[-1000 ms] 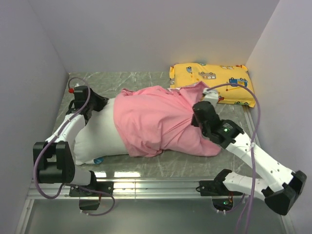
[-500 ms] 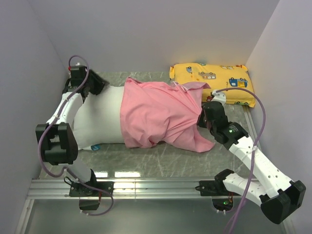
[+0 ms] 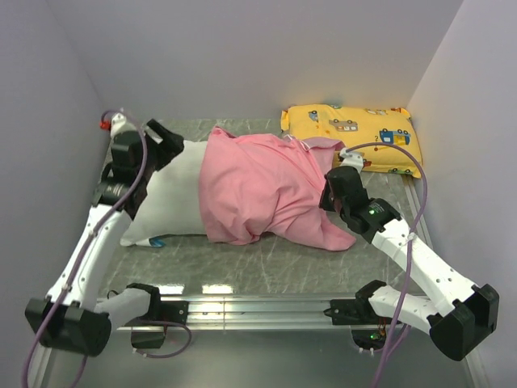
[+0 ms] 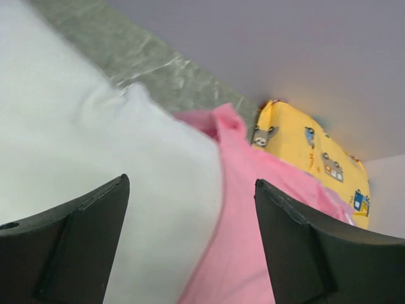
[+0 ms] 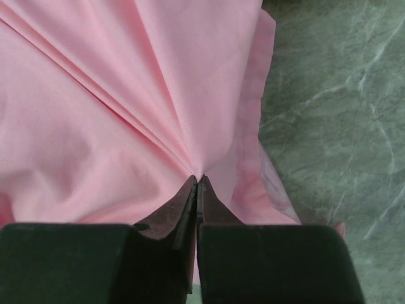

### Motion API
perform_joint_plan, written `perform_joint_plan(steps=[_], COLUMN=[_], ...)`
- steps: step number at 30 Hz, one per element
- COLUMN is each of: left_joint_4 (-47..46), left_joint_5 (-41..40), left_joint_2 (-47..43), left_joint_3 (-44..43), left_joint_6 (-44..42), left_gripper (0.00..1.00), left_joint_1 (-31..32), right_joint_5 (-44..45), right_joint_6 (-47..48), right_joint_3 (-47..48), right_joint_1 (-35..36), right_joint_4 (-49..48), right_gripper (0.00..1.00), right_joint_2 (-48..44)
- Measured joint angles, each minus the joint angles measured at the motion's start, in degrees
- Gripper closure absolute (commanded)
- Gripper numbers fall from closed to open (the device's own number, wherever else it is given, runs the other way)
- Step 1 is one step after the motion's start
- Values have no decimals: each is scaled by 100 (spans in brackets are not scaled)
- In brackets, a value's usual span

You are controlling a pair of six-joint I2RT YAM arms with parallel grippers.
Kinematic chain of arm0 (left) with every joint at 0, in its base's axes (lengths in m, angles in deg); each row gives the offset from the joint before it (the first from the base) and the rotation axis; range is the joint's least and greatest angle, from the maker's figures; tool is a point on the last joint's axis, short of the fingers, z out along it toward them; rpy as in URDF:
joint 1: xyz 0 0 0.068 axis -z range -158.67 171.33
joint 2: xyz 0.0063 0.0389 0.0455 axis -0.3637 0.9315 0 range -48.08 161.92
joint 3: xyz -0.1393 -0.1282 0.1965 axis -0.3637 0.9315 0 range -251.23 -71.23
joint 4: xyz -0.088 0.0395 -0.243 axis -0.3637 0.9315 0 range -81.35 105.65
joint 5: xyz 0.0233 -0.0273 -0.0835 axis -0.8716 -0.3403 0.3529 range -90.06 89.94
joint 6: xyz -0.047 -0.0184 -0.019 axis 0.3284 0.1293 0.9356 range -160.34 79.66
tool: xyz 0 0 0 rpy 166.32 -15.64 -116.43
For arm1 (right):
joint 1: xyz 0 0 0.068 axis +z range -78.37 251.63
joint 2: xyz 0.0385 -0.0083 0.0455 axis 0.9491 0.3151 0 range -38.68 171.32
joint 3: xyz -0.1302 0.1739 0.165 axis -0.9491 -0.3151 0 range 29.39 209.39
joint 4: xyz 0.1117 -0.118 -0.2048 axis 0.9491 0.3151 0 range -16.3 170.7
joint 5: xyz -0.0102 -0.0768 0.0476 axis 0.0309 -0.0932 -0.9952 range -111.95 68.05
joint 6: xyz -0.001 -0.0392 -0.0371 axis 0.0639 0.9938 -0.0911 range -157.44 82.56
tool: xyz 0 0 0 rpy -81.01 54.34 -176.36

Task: Remove the pillowcase from the pillow

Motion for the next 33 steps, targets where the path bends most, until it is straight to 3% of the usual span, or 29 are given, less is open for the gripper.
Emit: perform_joint_plan(steps=[8,13,14,16,17,18,19,21,27,33], left_joint_4=[234,-76,-179,-411,-505,-590,-695,-909,-1220,-1178], left_joint_5=[-424,-564,-595,-671,-713,-745,-763,-758,-758,-758], left_joint_2=[-1095,-800,-664,-352,-208,-92,-26,7,-68,-271], left_joint_3=[1952,2208,2208,2201,2201,2205,2229,2330,2503,2540], left_joint_6=[901,1255,1294,1399,1434,1462,1515,1569,1644,1620], left_gripper=[9,10,12,31,43,69,83,100,99,99], left_joint_1=[317,457,457,457,455,455,450,446,446,446], right_joint_5=[-28,-107,-131,-208,-243,-282,-313,-315,-118,323], right_joint_6=[42,66,76,83,92,92,87,68,-52,-111], right_joint_3=[-26,-22,-20,-7,9,15,24,81,496,798], right_joint_1=[0,0,0,2,20,50,103,341,1484,1661], right_joint_4=[-168,-212,-214,-216,-216,-238,-240,-234,-258,-345], right_gripper=[84,53,49,38,36,32,31,28,26,35], right_joint_2=[17,166,184,186,170,142,103,37,284,1189])
